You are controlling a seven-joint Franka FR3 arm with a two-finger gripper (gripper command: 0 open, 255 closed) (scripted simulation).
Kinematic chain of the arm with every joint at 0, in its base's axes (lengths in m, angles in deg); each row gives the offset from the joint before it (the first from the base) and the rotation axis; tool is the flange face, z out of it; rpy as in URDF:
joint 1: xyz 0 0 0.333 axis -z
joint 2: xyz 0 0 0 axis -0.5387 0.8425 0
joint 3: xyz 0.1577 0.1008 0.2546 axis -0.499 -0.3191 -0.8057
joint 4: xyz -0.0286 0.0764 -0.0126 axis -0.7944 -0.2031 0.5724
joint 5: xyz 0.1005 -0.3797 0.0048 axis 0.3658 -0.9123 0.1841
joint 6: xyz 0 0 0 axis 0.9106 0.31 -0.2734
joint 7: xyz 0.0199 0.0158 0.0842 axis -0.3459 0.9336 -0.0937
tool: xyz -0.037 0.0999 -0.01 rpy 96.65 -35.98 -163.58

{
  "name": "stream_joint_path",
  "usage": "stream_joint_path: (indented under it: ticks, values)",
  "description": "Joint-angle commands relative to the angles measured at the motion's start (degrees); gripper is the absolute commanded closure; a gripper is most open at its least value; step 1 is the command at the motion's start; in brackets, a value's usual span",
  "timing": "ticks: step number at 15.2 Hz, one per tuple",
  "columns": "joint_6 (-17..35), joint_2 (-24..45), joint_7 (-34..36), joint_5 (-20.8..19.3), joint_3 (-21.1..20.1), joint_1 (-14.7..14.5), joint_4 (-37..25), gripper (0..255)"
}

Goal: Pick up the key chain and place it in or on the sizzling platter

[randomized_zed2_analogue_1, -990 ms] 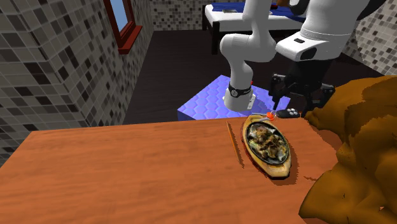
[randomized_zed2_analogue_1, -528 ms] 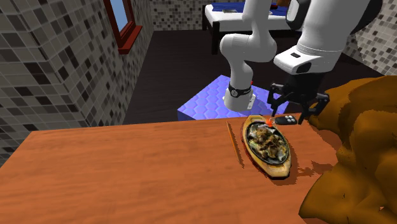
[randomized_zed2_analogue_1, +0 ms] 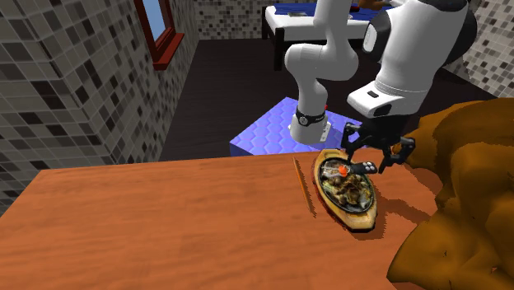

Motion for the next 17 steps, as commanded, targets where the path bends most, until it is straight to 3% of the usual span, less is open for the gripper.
stream_joint_path:
  ticks: [1,8,9,14,17]
  values:
    - [1.03,0.51,0.14,0.01,-0.28,0.01,0.48,255]
    - [1.02,0.51,0.14,0.01,-0.28,0.02,0.48,255]
    - [1.02,0.51,0.14,0.01,-0.28,0.02,0.48,0]
    - [1.02,0.51,0.14,0.01,-0.28,0.02,0.48,0]
    - [-5.66,-2.65,-0.22,-0.1,1.19,-0.17,-3.09,0]
